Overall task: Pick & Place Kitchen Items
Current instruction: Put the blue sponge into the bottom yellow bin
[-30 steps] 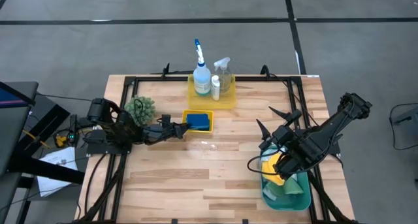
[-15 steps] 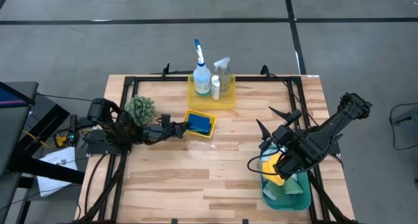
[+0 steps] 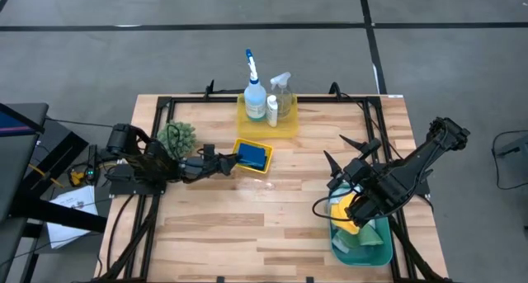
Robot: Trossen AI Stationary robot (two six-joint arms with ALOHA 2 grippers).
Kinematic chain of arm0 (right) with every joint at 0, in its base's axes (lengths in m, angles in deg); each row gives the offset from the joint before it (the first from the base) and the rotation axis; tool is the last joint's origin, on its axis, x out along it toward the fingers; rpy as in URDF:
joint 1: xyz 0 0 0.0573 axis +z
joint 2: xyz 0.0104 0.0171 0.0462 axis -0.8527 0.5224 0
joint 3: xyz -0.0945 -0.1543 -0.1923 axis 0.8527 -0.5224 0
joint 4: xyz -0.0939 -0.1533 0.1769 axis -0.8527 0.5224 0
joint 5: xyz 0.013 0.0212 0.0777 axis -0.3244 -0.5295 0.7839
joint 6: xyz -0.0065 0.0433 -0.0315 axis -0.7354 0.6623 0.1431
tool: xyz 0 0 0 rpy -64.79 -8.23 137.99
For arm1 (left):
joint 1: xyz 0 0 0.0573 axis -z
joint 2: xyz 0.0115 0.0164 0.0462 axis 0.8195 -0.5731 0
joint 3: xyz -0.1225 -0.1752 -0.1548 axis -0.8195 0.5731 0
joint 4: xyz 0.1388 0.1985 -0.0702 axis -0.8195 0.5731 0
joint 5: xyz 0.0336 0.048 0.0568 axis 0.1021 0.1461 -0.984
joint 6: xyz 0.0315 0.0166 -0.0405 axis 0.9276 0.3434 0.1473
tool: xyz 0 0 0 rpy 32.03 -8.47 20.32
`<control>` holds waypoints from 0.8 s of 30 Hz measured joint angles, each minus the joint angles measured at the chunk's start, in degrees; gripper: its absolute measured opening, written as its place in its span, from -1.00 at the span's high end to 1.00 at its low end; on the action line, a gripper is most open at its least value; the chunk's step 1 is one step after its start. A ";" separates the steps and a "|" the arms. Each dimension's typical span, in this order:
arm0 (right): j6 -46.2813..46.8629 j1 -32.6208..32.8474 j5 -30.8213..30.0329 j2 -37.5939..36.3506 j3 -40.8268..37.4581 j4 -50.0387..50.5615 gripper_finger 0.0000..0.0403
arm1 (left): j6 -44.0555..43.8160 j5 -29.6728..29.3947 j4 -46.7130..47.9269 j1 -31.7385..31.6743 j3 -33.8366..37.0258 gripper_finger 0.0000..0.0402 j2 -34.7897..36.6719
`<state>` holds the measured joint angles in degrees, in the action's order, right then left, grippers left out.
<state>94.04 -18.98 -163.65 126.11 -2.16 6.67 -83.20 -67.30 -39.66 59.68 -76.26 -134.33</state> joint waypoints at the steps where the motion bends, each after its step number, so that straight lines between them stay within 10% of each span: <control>1: 0.00 0.00 0.12 0.02 -0.02 -0.02 -0.45 | 0.24 0.02 0.11 0.10 0.00 0.31 0.43; 24: 0.00 0.00 0.34 0.02 -0.02 0.00 -0.45 | 4.64 0.02 5.64 0.92 0.02 0.25 6.61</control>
<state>94.04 -18.98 -163.31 126.13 -2.18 6.67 -78.55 -67.28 -34.02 60.60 -76.23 -127.72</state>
